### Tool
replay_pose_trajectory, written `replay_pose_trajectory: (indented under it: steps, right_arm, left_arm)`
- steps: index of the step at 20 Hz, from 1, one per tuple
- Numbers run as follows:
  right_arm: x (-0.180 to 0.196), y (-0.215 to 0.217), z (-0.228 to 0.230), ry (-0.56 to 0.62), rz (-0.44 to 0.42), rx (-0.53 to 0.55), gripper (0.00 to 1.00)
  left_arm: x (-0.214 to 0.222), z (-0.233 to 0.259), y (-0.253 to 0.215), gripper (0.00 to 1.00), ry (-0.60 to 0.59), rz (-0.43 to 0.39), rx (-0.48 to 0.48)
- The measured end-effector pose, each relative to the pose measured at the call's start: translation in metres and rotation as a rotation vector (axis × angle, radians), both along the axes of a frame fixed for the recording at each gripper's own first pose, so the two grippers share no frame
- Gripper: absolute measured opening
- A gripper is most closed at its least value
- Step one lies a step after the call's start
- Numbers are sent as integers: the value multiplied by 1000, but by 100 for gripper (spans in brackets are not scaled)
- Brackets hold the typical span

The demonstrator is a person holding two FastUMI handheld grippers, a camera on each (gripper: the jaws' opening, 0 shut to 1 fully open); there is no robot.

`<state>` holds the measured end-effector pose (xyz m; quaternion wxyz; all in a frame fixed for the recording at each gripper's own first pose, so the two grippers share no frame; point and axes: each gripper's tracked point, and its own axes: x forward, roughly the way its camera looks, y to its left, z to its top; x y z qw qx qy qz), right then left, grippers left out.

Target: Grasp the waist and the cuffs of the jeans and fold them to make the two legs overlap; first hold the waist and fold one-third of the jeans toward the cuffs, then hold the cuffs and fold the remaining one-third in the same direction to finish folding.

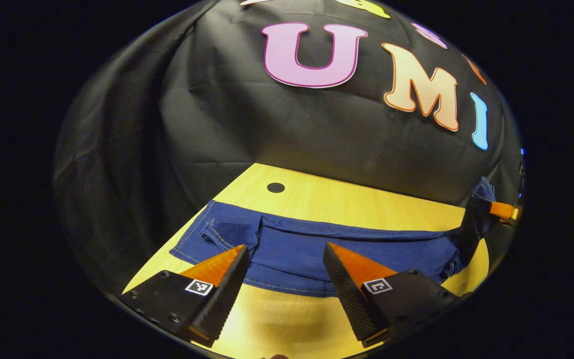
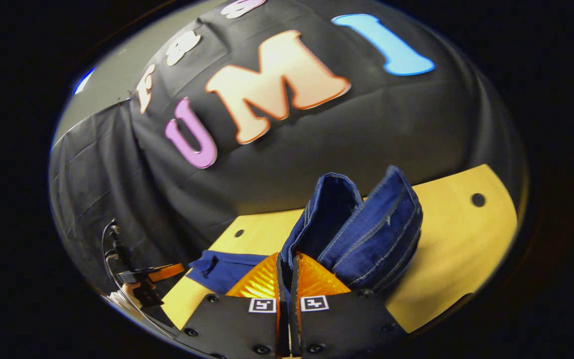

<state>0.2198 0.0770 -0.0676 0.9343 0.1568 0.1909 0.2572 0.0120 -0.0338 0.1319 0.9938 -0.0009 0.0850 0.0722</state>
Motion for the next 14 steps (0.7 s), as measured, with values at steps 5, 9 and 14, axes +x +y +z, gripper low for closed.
replay_pose_trajectory:
  steps: [5, 9, 14]
  right_arm:
    - [15, 99, -62, 84, 102, -35, 3]
    - [14, 136, -139, 144, 101, -184, 3]
    - [9, 139, -177, 174, 67, -318, 5]
  left_arm:
    - [2, -5, 14, 94, -9, -20, -32]
    - [1, 2, 46, 93, -60, 10, -70]
    - [5, -9, 116, 93, -51, 91, -90]
